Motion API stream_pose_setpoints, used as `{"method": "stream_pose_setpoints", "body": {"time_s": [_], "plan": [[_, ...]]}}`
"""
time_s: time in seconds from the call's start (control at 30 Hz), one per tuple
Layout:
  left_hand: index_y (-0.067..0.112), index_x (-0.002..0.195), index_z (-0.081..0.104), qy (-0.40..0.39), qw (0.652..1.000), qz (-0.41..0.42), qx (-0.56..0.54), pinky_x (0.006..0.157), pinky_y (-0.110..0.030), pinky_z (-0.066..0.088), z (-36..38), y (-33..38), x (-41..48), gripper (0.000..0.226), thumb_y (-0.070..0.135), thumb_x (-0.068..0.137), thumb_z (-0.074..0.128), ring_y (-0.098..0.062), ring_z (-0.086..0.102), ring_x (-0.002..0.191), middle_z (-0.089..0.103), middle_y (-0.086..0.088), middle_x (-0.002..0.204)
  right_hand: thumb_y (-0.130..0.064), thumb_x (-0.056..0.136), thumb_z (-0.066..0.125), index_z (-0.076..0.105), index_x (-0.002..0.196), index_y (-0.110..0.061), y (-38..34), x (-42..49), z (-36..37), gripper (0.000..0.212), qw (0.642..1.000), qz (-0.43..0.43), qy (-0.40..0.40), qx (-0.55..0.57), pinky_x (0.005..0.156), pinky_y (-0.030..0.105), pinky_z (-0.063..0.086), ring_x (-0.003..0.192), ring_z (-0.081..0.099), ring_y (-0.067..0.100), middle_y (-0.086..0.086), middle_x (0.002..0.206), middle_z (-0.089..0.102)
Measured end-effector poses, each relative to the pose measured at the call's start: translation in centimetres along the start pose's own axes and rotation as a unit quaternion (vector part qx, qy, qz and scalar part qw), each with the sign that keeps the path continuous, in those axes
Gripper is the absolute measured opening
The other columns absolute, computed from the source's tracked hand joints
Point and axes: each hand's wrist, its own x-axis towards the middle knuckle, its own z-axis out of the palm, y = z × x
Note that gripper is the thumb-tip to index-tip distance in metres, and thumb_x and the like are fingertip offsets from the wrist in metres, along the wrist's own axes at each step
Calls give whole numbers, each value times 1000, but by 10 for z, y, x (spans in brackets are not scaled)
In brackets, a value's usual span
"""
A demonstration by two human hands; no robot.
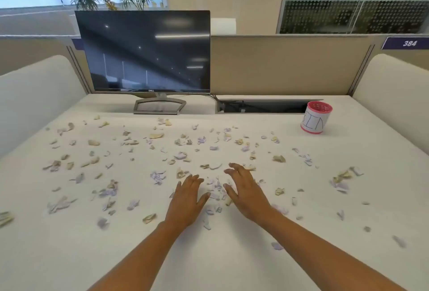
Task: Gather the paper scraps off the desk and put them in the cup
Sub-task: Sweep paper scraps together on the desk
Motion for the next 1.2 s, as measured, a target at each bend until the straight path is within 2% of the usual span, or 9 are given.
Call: {"method": "stream_pose_setpoints", "body": {"time_s": [0.1, 0.23, 0.47, 0.6, 0.7, 0.83, 0.9, 1.0, 1.2], "plan": [[23, 142, 30, -13, 999, 20, -21, 116, -26, 11, 1, 1, 1, 50, 40, 97, 38, -8, 13, 144, 22, 6, 155, -31, 96, 43, 42, 132, -22, 7, -9, 7, 37, 999, 26, -37, -3, 100, 25, 39, 135, 29, 9, -6, 147, 31], [26, 144, 26, -66, 995, 70, -18, 113, -20, 15, 3, 4, -4, 47, 36, 98, 35, -6, 14, 144, 19, 8, 155, -30, 96, 42, 34, 138, -24, 15, -20, 17, 43, 992, 50, -117, -15, 109, 24, 27, 139, 23, 8, -8, 152, 24], [30, 146, 22, -143, 983, 113, 5, 115, -20, 10, 3, 3, -16, 47, 39, 100, 27, -3, 11, 144, 15, 11, 156, -20, 97, 40, 25, 145, -24, 12, -18, 25, 50, 987, 39, -153, -30, 114, 25, 19, 142, 17, 11, -4, 155, 20], [25, 147, 22, -135, 985, 111, 12, 115, -18, 10, 8, 7, -17, 48, 33, 100, 30, -4, 12, 145, 15, 8, 157, -17, 100, 32, 31, 143, -18, 7, -18, 33, 44, 987, 13, -147, -57, 112, 22, 21, 139, 21, 10, -2, 151, 28], [24, 144, 29, -118, 986, 111, 43, 113, -19, 20, 11, 10, -15, 48, 35, 98, 37, -4, 18, 143, 22, 9, 155, -17, 100, 29, 38, 140, -16, 6, -19, 33, 41, 988, 22, -138, -63, 109, 24, 28, 137, 26, 10, -3, 148, 35], [24, 130, 49, -88, 987, 105, 82, 100, -24, 37, 9, 19, -8, 37, 35, 97, 38, -11, 43, 130, 42, 6, 145, -14, 98, 32, 47, 133, -13, 8, -19, 32, 38, 988, 29, -129, -78, 104, 25, 34, 130, 34, 14, -1, 140, 45], [20, 116, 60, -79, 986, 107, 97, 90, -26, 42, 8, 24, -4, 30, 28, 96, 40, -16, 54, 117, 56, 3, 130, -12, 97, 34, 54, 126, -11, 9, -19, 33, 35, 989, 34, -117, -81, 99, 25, 36, 123, 39, 17, 2, 132, 52], [13, 99, 63, -70, 986, 103, 114, 81, -28, 41, 9, 27, -1, 24, 18, 93, 41, -21, 58, 100, 64, -4, 106, -11, 96, 36, 60, 116, -8, 8, -19, 33, 31, 990, 47, -107, -81, 94, 26, 37, 114, 44, 19, 4, 121, 58], [9, 97, 61, -48, 983, 110, 142, 81, -24, 37, 12, 24, 3, 25, 13, 94, 37, -22, 57, 99, 63, -10, 105, -6, 93, 41, 64, 111, -7, 2, -18, 28, 29, 988, 88, -100, -72, 90, 25, 36, 109, 48, 22, 8, 115, 60]]}}
